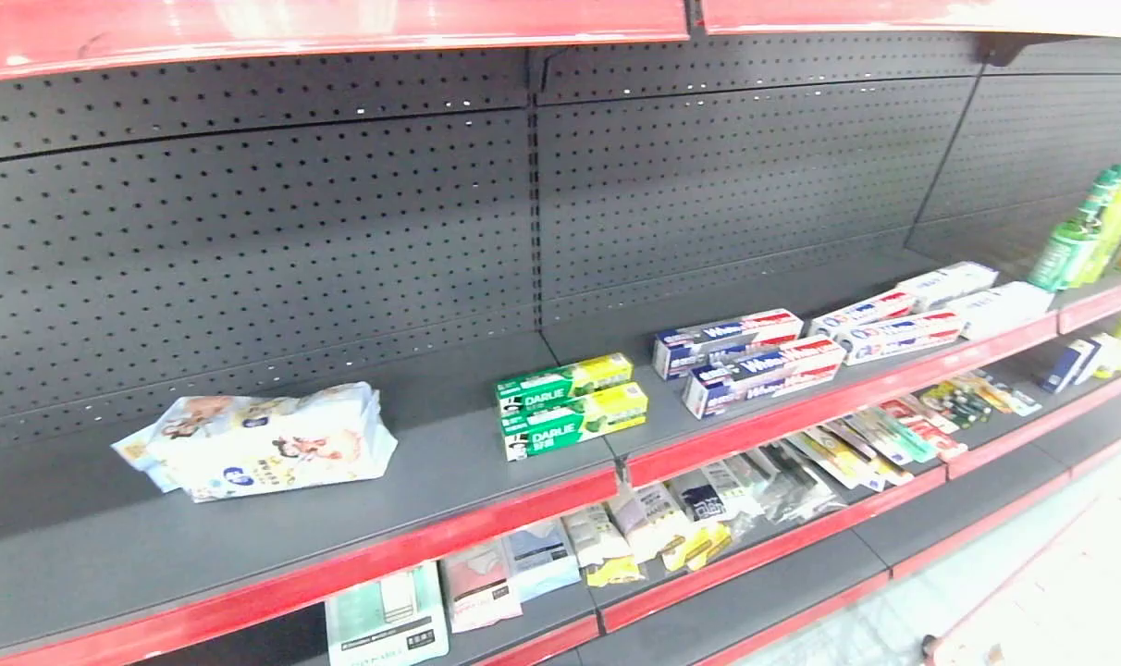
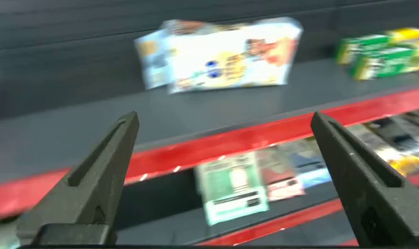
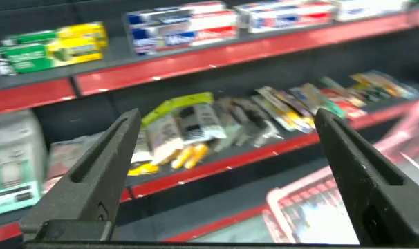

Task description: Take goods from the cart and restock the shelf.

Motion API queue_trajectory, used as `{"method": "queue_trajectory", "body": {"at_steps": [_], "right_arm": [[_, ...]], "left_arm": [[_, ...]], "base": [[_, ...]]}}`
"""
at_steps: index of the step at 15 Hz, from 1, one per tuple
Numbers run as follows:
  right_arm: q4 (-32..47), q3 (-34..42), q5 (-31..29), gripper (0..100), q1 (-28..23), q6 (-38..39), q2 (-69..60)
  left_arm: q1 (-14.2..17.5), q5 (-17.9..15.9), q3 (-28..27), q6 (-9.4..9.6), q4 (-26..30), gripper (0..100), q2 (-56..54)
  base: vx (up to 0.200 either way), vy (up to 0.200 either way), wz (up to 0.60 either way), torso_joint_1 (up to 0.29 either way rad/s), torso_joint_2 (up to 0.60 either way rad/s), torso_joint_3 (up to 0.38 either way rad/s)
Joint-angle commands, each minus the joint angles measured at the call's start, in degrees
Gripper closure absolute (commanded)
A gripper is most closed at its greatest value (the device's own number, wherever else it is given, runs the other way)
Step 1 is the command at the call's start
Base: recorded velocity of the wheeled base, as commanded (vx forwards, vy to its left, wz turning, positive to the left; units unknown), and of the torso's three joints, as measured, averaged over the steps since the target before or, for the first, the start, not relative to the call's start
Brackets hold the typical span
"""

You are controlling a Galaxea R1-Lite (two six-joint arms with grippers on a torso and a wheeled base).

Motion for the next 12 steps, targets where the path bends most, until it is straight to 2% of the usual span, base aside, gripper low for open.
{"method": "queue_trajectory", "body": {"at_steps": [1, 12], "right_arm": [[0.0, 0.0, 0.0, 0, 0.0, 0.0, 0.0], [0.0, 0.0, 0.1, 0, 0.0, 0.0, 0.0]], "left_arm": [[0.0, 0.0, 0.0, 0.01, 0.0, 0, 0.1], [0.0, 0.0, 0.0, 0.01, 0.0, 0, 0.1]], "base": [[0.000, 0.000, -0.60, 0.002, 0.01, -0.002], [0.000, 0.000, -0.60, 0.002, 0.00, 0.003]]}}
